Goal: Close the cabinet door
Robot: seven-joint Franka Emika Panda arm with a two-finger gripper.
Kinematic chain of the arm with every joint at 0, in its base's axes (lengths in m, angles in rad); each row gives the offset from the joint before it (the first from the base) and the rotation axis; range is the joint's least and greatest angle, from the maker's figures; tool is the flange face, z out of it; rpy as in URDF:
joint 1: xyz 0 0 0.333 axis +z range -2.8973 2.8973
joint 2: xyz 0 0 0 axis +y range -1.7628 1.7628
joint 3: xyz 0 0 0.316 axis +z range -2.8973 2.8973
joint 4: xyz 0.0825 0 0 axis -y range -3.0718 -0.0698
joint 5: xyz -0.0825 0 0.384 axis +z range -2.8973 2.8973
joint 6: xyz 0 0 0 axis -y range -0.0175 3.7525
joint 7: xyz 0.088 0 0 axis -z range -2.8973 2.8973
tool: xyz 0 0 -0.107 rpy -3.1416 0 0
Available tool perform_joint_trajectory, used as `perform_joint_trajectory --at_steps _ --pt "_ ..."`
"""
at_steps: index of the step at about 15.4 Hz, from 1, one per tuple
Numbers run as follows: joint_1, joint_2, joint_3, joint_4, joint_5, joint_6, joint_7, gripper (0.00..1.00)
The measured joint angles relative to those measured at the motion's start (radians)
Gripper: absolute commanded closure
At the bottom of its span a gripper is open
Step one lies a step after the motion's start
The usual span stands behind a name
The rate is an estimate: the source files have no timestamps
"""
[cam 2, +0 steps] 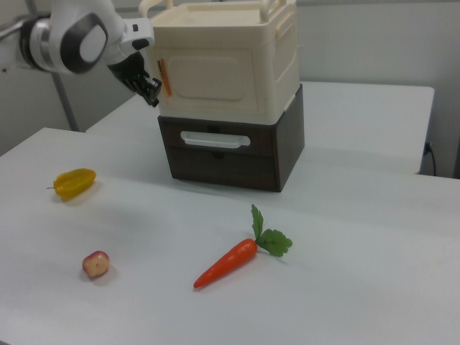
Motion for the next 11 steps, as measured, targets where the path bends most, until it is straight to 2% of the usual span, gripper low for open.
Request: perform_joint_trajectory --at_steps 3,4,6,8,11 --pt "-0.045 -0.075 -0.006 0.000 0.000 -0.265 0.000 0.55" --pt "-0.061 -0.095 -0.007 0.000 -0.001 -0.343 0.000 0.43" --pt "-0.085 -0.129 -0.007 0.000 -0.012 -0.464 0.000 0.30" --pt "-0.097 -0.155 -0.008 -0.008 -0.041 -0.542 0.000 0.15" --pt "-0.094 -0.183 -0.001 -0.074 -0.096 -0.574 -0.001 0.04"
